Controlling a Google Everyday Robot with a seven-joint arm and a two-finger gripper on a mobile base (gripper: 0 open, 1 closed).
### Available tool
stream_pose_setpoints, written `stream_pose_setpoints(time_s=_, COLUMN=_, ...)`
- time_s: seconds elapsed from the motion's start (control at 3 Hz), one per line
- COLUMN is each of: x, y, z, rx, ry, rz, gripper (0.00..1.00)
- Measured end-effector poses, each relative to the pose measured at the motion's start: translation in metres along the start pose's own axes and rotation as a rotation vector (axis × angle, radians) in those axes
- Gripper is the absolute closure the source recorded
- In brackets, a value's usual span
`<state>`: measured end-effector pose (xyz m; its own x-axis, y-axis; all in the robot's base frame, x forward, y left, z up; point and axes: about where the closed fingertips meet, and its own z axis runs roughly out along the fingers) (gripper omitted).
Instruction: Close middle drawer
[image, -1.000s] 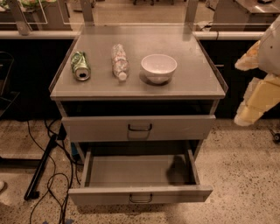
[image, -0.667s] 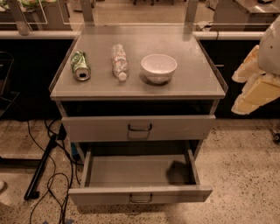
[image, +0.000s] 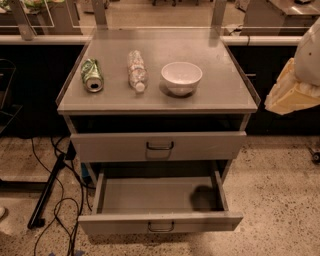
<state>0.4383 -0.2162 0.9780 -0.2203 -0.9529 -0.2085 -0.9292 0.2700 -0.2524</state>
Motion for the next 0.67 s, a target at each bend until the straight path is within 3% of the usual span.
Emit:
stream_pose_setpoints(time_s=0.33, x=0.0, y=0.0, z=0.0, rx=0.0, ry=0.0, rz=0.0, gripper=1.0)
stream_pose_setpoints(time_s=0.67, x=0.009, y=0.013, z=0.019, rx=-0.022, ry=0.022, rz=0.011, gripper=1.0)
